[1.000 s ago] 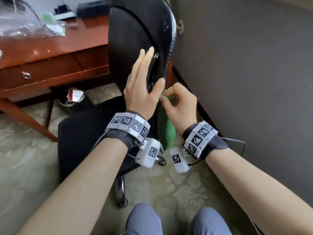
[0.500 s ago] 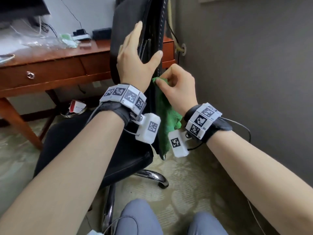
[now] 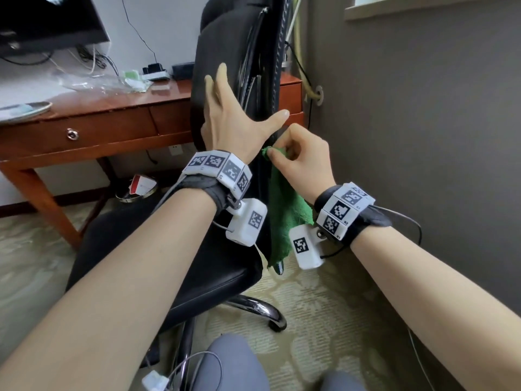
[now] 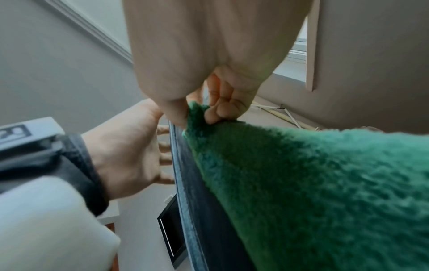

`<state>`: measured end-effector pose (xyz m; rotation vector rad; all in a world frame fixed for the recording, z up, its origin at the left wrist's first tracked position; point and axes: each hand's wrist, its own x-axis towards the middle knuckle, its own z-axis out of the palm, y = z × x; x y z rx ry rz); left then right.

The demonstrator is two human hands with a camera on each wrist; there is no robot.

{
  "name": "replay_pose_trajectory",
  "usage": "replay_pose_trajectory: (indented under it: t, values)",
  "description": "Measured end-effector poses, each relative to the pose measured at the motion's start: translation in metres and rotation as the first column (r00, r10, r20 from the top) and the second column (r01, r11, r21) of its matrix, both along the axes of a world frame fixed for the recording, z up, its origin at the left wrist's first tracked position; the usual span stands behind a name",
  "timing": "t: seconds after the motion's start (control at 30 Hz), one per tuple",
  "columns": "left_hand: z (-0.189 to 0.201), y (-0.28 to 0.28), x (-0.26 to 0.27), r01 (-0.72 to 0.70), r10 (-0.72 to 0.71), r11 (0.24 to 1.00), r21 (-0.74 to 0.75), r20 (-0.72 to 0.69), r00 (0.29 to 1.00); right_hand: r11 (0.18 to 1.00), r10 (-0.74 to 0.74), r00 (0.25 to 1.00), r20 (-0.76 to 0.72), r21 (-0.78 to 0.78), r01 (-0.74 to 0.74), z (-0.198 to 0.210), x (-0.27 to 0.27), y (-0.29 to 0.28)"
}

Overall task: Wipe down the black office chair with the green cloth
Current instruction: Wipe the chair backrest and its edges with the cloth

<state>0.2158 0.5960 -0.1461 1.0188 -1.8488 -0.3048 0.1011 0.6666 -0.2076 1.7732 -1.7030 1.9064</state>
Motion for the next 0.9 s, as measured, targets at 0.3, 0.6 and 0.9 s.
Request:
replay_pose_trajectory:
  t: [0.3,0.6,0.9]
  values:
    - [0.0,-0.005,-0.02,-0.11,0.111,0.993,-0.034,0.042,0.993,1.0,0.015,0.998,0.058,-0.019,-0.014,-0.008,-0.016,-0.013]
    - [-0.004,-0.007,-0.016,-0.105,0.108,0.992,-0.064,0.036,0.994,0.994,0.019,0.999,0.046,0.11,-0.024,-0.036,-0.01,-0.004]
    - [-0.007,-0.007,-0.015,-0.085,0.086,0.994,-0.075,0.015,0.996,0.99,-0.014,0.999,0.047,0.144,0.007,-0.079,0.003,0.004]
